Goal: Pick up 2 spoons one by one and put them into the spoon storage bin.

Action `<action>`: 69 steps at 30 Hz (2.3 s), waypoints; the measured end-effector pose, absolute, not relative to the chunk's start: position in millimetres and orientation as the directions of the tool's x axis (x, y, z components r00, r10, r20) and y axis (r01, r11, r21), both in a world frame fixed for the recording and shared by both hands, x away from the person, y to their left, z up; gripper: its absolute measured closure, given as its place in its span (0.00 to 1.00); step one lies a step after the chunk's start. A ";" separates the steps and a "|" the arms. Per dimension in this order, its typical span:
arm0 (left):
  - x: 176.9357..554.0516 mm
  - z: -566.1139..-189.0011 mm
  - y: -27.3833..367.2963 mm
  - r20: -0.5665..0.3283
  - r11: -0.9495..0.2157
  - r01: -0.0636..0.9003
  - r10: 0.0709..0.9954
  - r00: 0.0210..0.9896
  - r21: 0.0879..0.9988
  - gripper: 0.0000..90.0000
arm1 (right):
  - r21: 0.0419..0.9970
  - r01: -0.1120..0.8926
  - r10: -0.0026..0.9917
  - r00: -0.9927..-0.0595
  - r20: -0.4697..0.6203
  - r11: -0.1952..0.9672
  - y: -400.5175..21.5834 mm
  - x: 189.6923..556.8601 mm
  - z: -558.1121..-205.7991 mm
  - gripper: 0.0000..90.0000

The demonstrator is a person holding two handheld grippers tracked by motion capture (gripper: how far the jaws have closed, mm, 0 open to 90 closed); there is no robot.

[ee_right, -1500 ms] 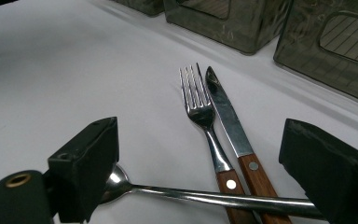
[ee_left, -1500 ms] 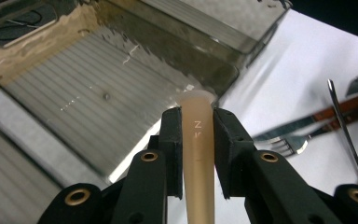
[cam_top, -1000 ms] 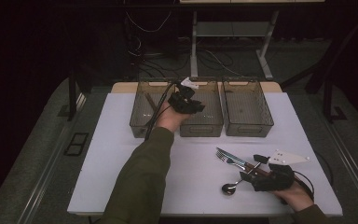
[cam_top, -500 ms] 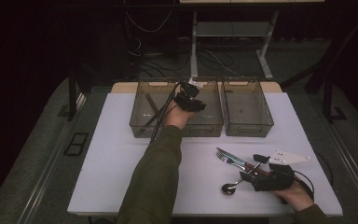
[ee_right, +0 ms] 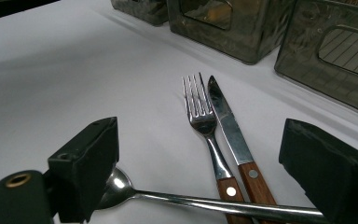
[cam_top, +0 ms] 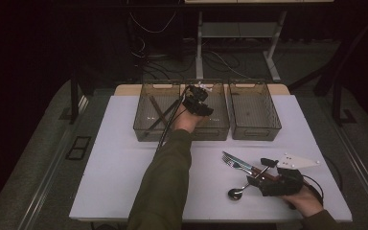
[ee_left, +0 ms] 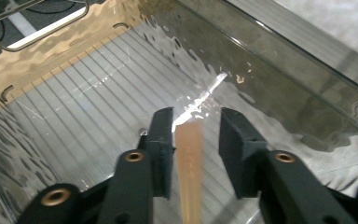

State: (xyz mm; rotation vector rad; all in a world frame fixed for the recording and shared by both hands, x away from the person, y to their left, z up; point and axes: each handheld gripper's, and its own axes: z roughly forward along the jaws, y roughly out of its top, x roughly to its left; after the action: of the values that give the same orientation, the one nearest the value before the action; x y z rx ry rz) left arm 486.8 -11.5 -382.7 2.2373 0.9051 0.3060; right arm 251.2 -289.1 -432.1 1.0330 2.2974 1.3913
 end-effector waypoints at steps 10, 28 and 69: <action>478.0 -370.2 -5.4 -0.052 -0.506 0.468 0.637 0.769 0.724 0.55 | 0.853 0.438 0.696 -0.706 0.132 0.282 -289.5 251.3 -432.6 0.14; 397.1 -357.9 40.2 -0.074 -0.486 0.360 0.512 0.856 0.797 0.32 | 0.836 0.465 0.703 -0.697 0.144 0.290 -289.7 253.4 -433.7 0.14; 276.1 -439.3 136.6 -0.071 -0.519 0.383 0.523 0.849 0.764 0.00 | 0.691 0.401 0.371 -0.906 0.203 0.602 -246.2 225.7 -444.6 1.00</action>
State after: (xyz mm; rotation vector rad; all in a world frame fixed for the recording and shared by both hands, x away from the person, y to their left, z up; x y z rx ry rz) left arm 276.1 136.6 -439.3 2.1787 0.6566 0.2116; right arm 225.7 -246.2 -444.6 0.6859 2.8455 1.2421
